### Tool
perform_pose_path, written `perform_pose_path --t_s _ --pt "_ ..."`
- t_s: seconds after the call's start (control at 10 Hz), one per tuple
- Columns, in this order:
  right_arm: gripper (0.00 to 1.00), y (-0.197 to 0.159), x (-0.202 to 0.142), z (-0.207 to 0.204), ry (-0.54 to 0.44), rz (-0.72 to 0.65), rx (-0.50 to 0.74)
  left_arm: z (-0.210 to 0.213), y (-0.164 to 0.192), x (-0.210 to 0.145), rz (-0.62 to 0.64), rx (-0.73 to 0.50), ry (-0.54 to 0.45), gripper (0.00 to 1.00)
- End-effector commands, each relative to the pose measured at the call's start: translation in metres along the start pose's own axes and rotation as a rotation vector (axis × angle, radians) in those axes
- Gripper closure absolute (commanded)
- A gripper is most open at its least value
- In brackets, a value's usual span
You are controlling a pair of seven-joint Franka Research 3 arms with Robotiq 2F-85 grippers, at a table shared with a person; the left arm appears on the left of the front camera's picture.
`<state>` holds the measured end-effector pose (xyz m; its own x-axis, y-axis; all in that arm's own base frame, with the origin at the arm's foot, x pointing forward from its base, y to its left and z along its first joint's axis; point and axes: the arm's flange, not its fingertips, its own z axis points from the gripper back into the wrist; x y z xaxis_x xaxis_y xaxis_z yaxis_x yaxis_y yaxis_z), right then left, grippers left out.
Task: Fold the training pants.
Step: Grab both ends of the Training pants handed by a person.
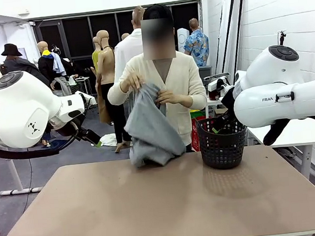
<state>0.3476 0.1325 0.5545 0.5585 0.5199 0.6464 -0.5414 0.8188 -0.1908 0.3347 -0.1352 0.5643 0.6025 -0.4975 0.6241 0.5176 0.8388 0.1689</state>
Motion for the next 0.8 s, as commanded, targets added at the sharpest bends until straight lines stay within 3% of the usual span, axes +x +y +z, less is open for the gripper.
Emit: perform_pose_path --t_s 0.0,0.7 --pt "0.00 -0.0001 0.0001 0.0001 -0.001 0.000 0.000 0.0000 -0.0002 0.0002 0.006 -0.012 0.002 0.00" --pt "0.00 -0.0001 0.0001 0.0001 -0.001 0.000 0.000 0.0000 -0.0002 0.0002 0.006 -0.012 0.002 0.00"
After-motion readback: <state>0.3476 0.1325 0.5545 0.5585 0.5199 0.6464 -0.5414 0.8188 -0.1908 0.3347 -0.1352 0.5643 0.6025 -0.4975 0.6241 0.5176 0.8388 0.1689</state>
